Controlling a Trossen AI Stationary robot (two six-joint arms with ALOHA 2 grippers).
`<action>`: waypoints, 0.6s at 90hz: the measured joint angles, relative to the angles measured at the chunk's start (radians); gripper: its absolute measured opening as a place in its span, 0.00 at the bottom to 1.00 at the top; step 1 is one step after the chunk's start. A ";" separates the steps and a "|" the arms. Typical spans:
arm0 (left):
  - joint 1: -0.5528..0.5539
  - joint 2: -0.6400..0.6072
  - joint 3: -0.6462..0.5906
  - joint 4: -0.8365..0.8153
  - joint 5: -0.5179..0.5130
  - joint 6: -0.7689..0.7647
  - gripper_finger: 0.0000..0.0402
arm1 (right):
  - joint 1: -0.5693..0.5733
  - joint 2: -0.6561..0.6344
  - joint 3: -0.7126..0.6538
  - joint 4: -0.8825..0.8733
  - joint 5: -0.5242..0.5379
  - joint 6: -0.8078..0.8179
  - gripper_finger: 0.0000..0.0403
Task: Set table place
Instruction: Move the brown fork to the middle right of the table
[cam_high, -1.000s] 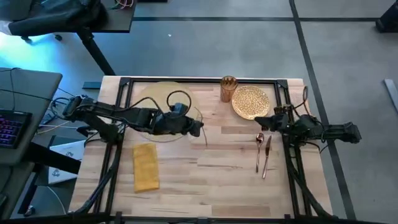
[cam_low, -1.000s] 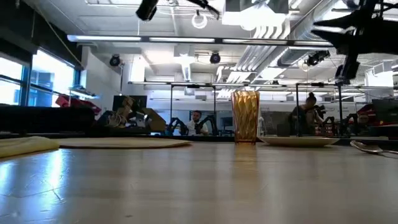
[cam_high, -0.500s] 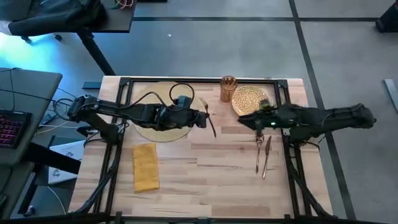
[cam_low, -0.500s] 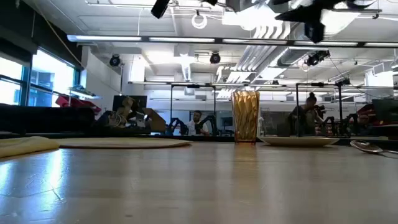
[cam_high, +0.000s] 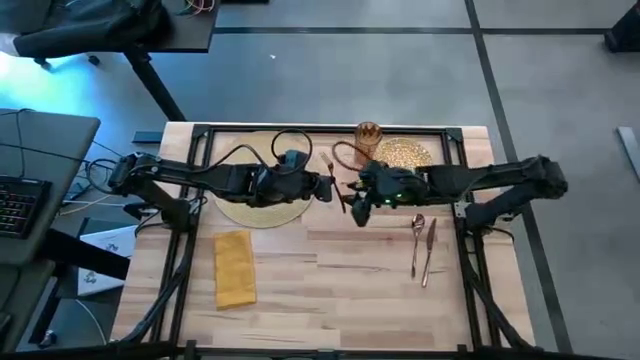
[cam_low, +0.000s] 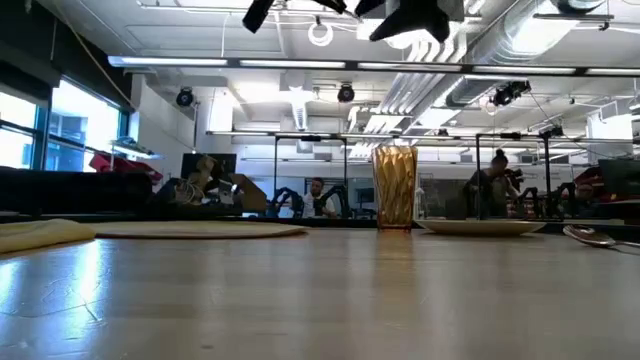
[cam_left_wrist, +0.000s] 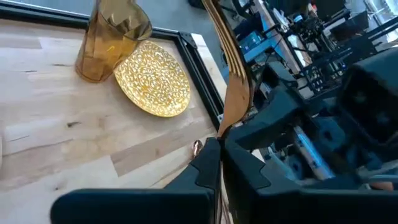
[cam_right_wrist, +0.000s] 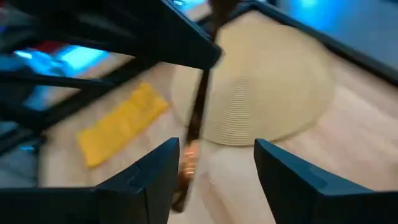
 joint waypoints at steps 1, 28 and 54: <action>0.000 0.000 0.000 -0.001 0.000 0.000 0.00 | 0.001 0.005 0.006 -0.004 0.003 -0.003 0.47; -0.007 0.000 0.000 0.004 -0.009 0.000 0.00 | 0.022 0.083 0.061 -0.038 0.064 -0.022 0.41; -0.024 -0.001 0.000 0.005 -0.041 -0.011 0.00 | 0.025 0.081 0.061 -0.041 0.107 0.001 0.38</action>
